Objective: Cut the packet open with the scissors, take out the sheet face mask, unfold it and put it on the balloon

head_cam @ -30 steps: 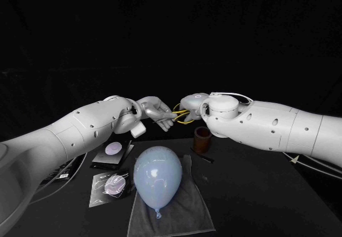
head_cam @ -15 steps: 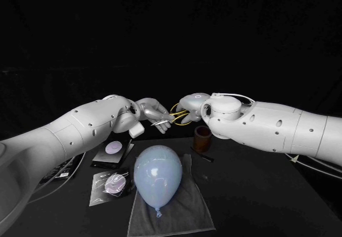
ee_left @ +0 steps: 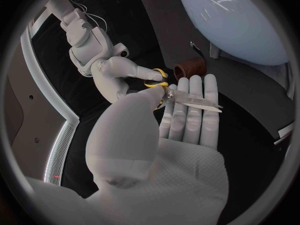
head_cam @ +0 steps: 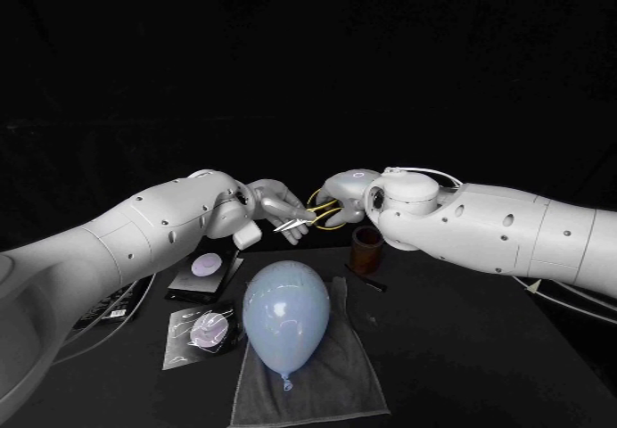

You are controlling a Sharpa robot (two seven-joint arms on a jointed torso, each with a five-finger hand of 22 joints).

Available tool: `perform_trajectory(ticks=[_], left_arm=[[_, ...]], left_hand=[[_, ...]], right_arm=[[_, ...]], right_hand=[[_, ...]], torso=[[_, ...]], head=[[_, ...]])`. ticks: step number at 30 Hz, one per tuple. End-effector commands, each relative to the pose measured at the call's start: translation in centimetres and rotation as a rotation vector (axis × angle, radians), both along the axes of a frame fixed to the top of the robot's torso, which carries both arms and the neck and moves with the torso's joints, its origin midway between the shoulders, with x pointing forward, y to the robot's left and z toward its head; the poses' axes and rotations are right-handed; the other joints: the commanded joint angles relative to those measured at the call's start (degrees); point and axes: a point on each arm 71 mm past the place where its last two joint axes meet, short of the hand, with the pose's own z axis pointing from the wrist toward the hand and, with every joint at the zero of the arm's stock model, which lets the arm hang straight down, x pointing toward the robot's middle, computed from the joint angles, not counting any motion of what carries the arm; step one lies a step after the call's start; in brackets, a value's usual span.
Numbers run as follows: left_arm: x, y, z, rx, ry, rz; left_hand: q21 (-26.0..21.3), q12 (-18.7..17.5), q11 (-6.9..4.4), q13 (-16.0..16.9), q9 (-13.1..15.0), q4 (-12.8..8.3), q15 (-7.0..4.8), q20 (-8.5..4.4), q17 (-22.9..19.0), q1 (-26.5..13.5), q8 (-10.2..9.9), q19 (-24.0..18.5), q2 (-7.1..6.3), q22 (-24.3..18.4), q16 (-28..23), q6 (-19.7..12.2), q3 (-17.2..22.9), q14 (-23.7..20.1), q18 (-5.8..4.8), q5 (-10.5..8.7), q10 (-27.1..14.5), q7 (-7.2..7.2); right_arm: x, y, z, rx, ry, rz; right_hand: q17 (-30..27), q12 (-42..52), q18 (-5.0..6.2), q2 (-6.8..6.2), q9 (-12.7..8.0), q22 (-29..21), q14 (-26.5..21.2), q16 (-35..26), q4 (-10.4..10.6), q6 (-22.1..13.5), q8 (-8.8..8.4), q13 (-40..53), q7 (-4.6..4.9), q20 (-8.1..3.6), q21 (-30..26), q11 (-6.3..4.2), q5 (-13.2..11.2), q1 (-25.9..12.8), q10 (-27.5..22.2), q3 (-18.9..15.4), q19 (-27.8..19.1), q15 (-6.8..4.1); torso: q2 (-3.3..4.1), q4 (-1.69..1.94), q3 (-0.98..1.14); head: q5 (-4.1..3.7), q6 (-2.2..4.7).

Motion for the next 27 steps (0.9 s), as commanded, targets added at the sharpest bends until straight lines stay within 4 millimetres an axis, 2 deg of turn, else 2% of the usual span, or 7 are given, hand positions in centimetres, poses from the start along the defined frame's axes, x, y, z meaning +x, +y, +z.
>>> perform_trajectory(ticks=[1,5,10,13,21,25,27], left_arm=[[0.1,0.4,-0.2,0.025,0.024,0.019],[0.1,0.6,-0.2,0.026,0.026,0.028],[0.2,0.8,-0.3,0.022,0.033,0.038],[0.2,0.9,-0.3,0.02,0.038,0.041],[0.2,1.1,-0.4,0.025,0.045,0.048],[0.2,1.2,-0.4,0.029,0.049,0.05],[0.2,1.3,-0.5,0.031,0.051,0.051]], left_hand=[[0.5,0.2,-1.4,0.1,0.2,-9.7,-0.02,-0.24,0.1,-0.7,-0.2,-0.2,0.3,0.2,-0.2,0.2,9.6,0.5,0.99,0.1,1.9,0.11],[0.7,0.2,-1.41,0.1,0.4,-10.0,-0.04,-0.26,0.2,-1.0,-0.2,-0.2,0.36,0.3,-0.2,0.2,9.8,0.6,0.99,0.1,1.9,0.1],[0.9,0.3,-1.43,0.1,0.5,-10.2,-0.06,-0.28,0.3,-1.2,-0.2,-0.3,0.41,0.4,-0.2,0.3,9.9,0.7,0.99,0.1,2.0,0.09],[1.0,0.3,-1.44,0.1,0.6,-10.3,-0.07,-0.3,0.4,-1.4,-0.2,-0.3,0.42,0.5,-0.2,0.3,10.0,0.7,0.99,0.1,2.0,0.08],[1.2,0.3,-1.46,0.1,0.7,-10.5,-0.1,-0.33,0.4,-1.6,-0.2,-0.4,0.45,0.6,-0.2,0.4,10.2,0.8,1.0,0.1,2.1,0.07],[1.2,0.3,-1.47,0.1,0.8,-10.6,-0.11,-0.34,0.5,-1.7,-0.2,-0.4,0.48,0.7,-0.2,0.4,10.2,0.8,1.0,0.1,2.1,0.07],[1.2,0.3,-1.47,0.1,0.8,-10.6,-0.11,-0.34,0.5,-1.7,-0.2,-0.4,0.48,0.7,-0.2,0.4,10.2,0.8,1.0,0.1,2.1,0.07]], right_arm=[[-0.1,0.1,-0.1,0.012,0.063,0.008],[-0.3,-0.1,-0.2,0.035,0.098,0.019],[-0.6,-0.1,-0.3,0.07,0.137,0.045],[-0.7,-0.1,-0.4,0.079,0.154,0.055],[-0.6,-0.3,-0.3,0.105,0.146,0.067],[-0.6,-0.7,0.6,0.191,0.058,0.09],[-0.5,-0.9,0.9,0.234,0.026,0.101]], right_hand=[[-3.2,-0.7,-1.78,-3.42,-0.9,-3.0,-5.6,-2.7,0.1,-1.7,-0.16,-0.5,-0.82,0.06,-0.5,-0.02,-0.1,-1.9,-8.0,5.2,-7.6,1.62],[-6.7,-1.2,-3.28,-7.45,-2.4,-4.8,-12.9,-5.3,0.2,-3.7,-0.1,-0.9,-4.49,0.08,-0.7,3.37,-0.1,-3.9,-17.6,11.4,-12.9,2.96],[-8.7,-1.3,-4.29,-7.61,-3.9,-5.2,-18.0,-6.2,0.1,-4.7,0.06,-1.0,-4.95,0.1,-1.1,3.69,-0.1,-3.9,-19.5,13.2,-17.3,3.9],[-11.9,-1.2,-5.1,-7.14,-6.9,-5.5,-27.4,-6.9,-0.1,-8.0,-0.39,-1.0,-5.56,0.19,-1.5,1.87,-0.1,-4.4,-19.8,14.0,-22.5,4.68],[-13.4,-1.0,-5.16,-6.91,-7.8,-5.7,-31.5,-7.2,-0.3,-7.8,-0.16,-0.8,-3.57,0.3,-1.6,0.58,-0.1,-4.8,-18.1,14.6,-25.1,4.7],[-11.4,0.9,-4.84,-6.21,-4.7,-5.5,-24.9,-5.3,-1.1,0.8,2.19,0.1,0.67,0.18,-1.2,2.21,0.0,-4.0,-6.8,16.1,-24.1,4.39],[-10.1,1.7,-4.66,-6.12,-5.0,-5.3,-20.3,-3.9,-2.0,3.0,3.08,0.4,1.59,0.23,-1.0,4.01,0.1,-3.5,-1.0,17.2,-23.1,4.3]], torso=[[0.02,-0.01,-0.02],[0.04,0.01,-0.01],[0.0,-0.01,0.01],[-0.02,-0.03,0.03],[0.03,-0.03,0.0],[0.03,-0.04,0.01],[0.0,-0.02,0.02]], head=[[-0.06,-0.07],[-0.05,-0.11],[0.01,-0.14],[0.05,-0.16],[0.02,-0.12],[0.03,-0.14],[-0.01,-0.11]])
